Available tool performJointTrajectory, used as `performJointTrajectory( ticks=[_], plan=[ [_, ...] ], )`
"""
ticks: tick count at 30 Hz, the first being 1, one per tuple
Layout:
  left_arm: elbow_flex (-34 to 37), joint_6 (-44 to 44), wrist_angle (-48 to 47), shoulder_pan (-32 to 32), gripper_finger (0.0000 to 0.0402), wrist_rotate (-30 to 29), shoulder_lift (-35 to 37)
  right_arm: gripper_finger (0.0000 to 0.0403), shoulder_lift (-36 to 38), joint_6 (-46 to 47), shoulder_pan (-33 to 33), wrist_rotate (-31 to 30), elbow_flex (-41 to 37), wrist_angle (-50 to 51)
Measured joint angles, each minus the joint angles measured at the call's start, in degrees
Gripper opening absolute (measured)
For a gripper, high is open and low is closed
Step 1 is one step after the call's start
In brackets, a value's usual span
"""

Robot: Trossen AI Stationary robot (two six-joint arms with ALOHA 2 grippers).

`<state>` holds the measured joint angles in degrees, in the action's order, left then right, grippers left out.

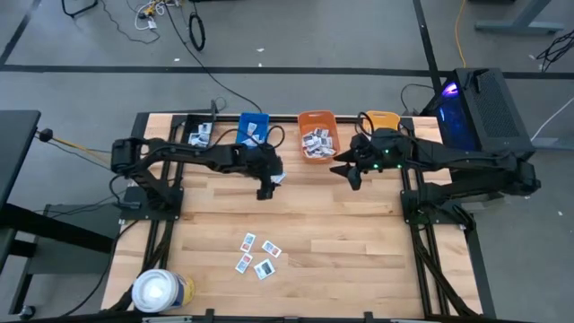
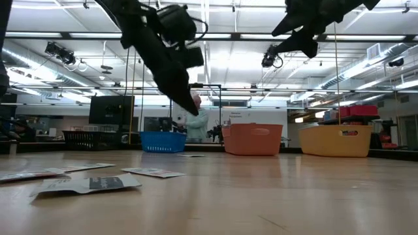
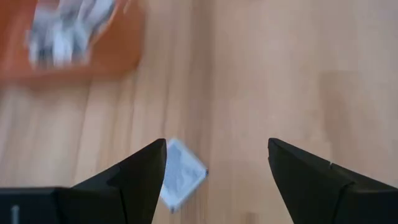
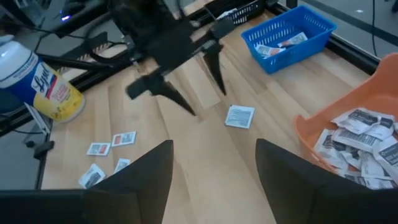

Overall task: Pick & Place First Aid Supplies
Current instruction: Put the alcohol pad into the black bin

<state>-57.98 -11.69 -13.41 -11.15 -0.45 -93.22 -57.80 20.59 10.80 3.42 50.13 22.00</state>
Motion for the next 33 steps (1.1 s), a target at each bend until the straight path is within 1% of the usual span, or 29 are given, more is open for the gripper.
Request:
performJointTrajectory(
  ticks=[3,6,13,18,25,31,33],
  plan=[
    [0.0,11.3,-0.5,-1.0,0.0282,-3.5,-1.9,0.0228,0.0,0.1,-1.1,-1.4,0.0,0.1],
    [0.0,19.9,-0.9,-2.0,0.0282,-4.5,-2.9,0.0228,0.0,0.0,-2.4,-3.2,0.0,0.2],
    [0.0,29.3,-0.3,-2.6,0.0282,-6.5,-4.0,0.0229,0.0,-0.9,-4.3,-6.5,0.0,0.5],
    [0.0,31.0,0.1,-2.0,0.0282,-9.3,-4.4,0.0229,0.0,-1.6,-4.3,-7.5,0.0,0.5],
    [0.0,36.6,0.3,-1.8,0.0282,-11.6,-4.4,0.0229,0.0,-2.1,-4.3,-7.5,0.0,0.4],
    [0.0,36.7,3.4,-0.1,0.0282,-11.9,-4.4,0.0229,0.0,-2.0,-4.3,-7.5,0.0,0.4],
    [0.0,37.0,3.6,0.8,0.0282,-14.2,-4.4,0.0229,0.0,-1.5,-4.3,-7.5,0.0,0.4]
  ],
)
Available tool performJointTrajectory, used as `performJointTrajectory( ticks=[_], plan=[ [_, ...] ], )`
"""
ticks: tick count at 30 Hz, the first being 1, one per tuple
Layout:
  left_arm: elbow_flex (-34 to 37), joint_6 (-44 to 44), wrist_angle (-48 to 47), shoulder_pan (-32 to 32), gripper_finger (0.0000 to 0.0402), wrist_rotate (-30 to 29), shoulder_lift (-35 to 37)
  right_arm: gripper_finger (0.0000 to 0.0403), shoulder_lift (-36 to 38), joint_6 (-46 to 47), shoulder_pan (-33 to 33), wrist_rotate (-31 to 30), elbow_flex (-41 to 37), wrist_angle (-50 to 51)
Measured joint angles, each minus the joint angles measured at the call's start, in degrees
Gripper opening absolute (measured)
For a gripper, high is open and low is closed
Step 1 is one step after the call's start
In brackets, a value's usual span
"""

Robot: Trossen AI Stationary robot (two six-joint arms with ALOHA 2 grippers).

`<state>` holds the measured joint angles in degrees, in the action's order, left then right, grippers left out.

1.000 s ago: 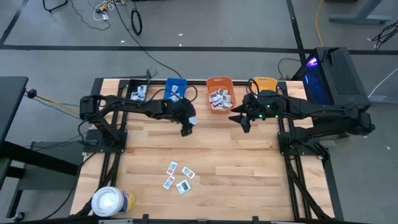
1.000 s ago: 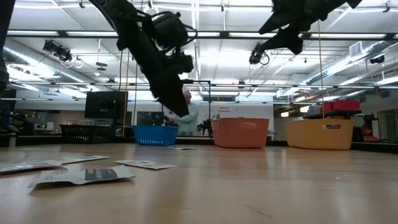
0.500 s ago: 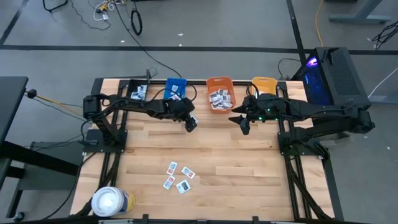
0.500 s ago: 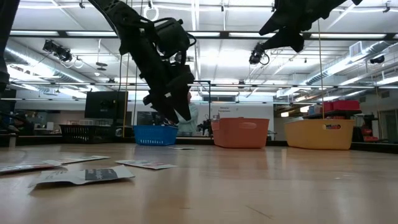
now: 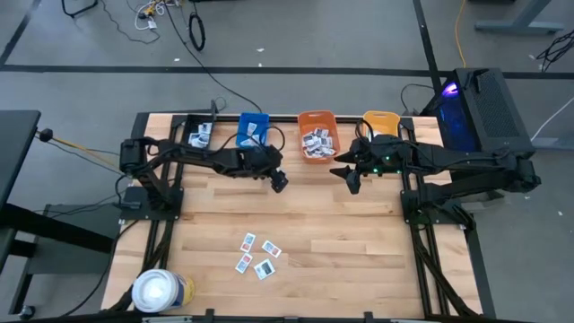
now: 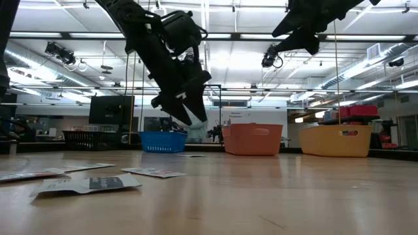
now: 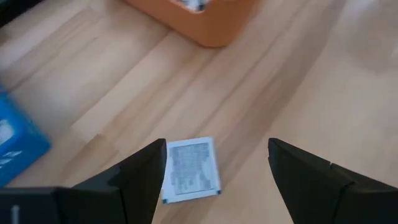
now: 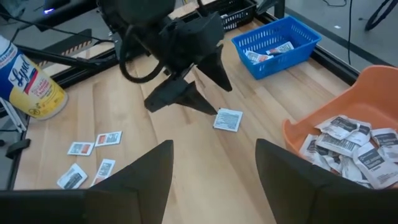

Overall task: Pick & Place First Aid Supplies
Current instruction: Put the alcohol pad into the black bin

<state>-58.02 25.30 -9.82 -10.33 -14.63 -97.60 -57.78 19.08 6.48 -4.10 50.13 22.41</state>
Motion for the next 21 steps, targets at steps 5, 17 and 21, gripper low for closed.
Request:
performJointTrajectory(
  ticks=[5,17,21],
  plan=[
    [0.0,2.4,-1.0,1.0,0.0282,-5.1,-1.0,0.0229,0.0,1.4,0.0,0.0,0.0,-0.2],
    [0.0,8.6,0.0,1.2,0.0282,-2.2,-8.3,0.0229,0.0,1.4,0.1,0.0,0.0,-2.3],
    [0.0,8.3,0.2,1.2,0.0282,-2.1,-9.2,0.0229,0.0,1.4,0.1,0.0,0.0,-2.8]
  ],
)
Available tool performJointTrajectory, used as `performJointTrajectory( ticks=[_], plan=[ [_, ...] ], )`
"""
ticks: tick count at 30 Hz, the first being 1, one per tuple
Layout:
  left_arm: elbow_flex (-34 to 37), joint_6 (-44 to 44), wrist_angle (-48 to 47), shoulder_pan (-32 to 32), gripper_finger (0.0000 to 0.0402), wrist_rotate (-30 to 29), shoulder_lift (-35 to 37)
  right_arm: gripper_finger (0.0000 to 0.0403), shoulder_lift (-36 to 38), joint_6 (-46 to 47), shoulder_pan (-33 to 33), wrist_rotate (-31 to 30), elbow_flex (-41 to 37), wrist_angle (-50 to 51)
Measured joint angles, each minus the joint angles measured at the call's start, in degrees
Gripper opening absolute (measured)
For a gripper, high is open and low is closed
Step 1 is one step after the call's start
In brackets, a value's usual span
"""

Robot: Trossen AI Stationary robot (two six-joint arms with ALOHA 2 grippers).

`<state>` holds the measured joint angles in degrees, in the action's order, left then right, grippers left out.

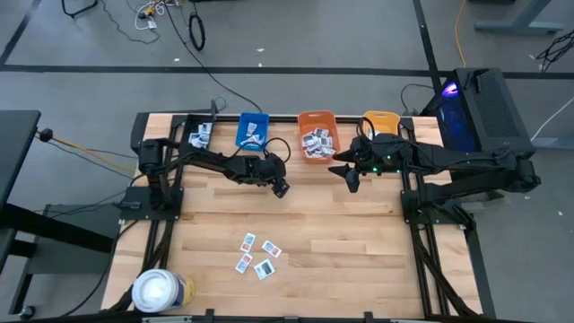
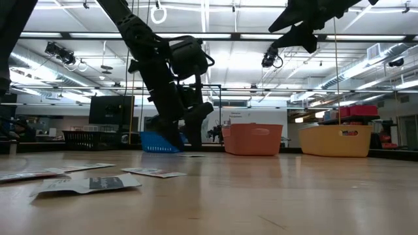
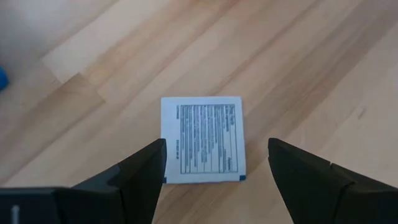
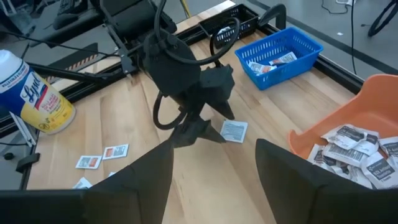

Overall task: Pick & Place First Aid Supplies
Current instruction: Put the alcohol pad into the black bin

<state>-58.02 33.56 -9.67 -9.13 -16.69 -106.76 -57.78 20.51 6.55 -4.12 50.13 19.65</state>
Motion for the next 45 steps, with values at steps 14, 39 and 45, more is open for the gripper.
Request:
performJointTrajectory(
  ticks=[14,39,45],
  plan=[
    [0.0,-2.7,2.8,-0.2,0.0340,2.1,-0.1,0.0229,0.0,0.2,0.0,0.0,0.0,0.0],
    [-0.2,-4.9,2.6,-3.1,0.0365,3.7,-3.1,0.0229,0.0,1.5,0.0,-3.0,0.0,-0.7],
    [-0.4,-4.4,2.6,-2.8,0.0361,2.9,-3.4,0.0229,0.0,3.0,0.0,-3.0,0.0,-0.7]
  ],
)
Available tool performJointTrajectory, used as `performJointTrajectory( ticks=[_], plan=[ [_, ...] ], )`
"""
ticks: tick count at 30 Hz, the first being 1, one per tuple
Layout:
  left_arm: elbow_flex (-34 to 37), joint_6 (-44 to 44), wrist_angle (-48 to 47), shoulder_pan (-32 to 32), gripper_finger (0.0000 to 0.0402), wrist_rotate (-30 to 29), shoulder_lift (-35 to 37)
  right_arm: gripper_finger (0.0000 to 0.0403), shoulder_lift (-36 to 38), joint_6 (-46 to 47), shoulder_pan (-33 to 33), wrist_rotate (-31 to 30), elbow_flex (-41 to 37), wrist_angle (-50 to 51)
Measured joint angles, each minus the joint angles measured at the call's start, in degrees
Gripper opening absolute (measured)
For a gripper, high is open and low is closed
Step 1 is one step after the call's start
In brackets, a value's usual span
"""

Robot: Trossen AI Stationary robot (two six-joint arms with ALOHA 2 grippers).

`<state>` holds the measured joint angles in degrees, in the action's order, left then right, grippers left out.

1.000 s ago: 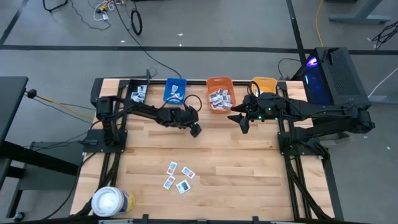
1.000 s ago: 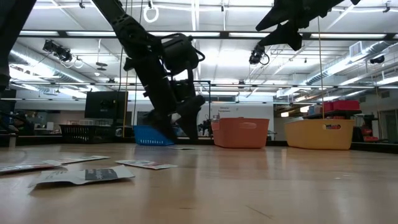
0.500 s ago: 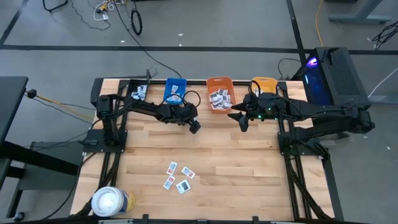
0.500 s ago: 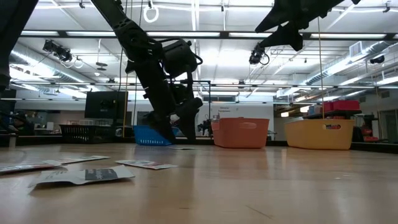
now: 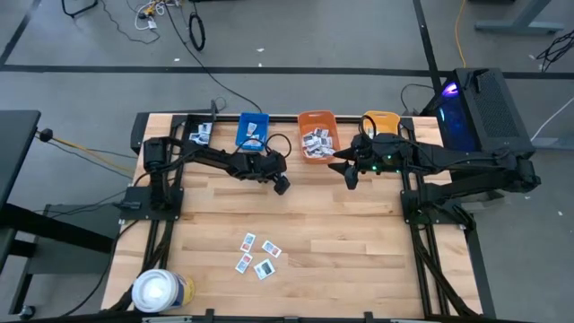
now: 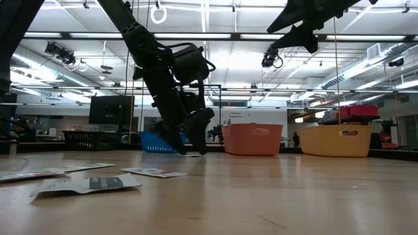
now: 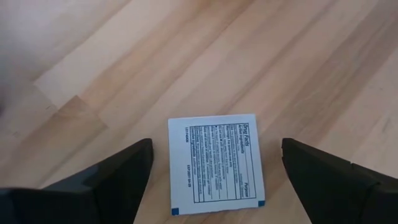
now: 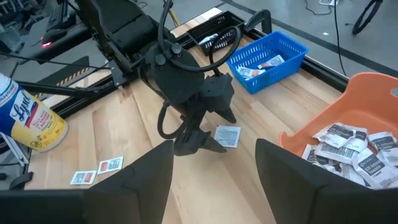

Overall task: Pick & Place First Aid Supplies
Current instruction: Put the alcohol pad into the black bin

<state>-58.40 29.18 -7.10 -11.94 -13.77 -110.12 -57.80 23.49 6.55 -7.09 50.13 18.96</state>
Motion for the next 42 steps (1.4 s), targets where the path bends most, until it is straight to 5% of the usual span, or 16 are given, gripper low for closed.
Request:
performJointTrajectory(
  ticks=[25,42],
  plan=[
    [0.1,-0.5,0.3,1.1,0.0180,0.3,-0.3,0.0229,0.0,-0.2,0.0,-1.5,0.0,-0.1],
    [0.3,-2.6,-0.4,1.2,0.0169,4.5,2.8,0.0229,0.0,-0.2,0.0,-1.5,0.0,-0.1]
  ],
)
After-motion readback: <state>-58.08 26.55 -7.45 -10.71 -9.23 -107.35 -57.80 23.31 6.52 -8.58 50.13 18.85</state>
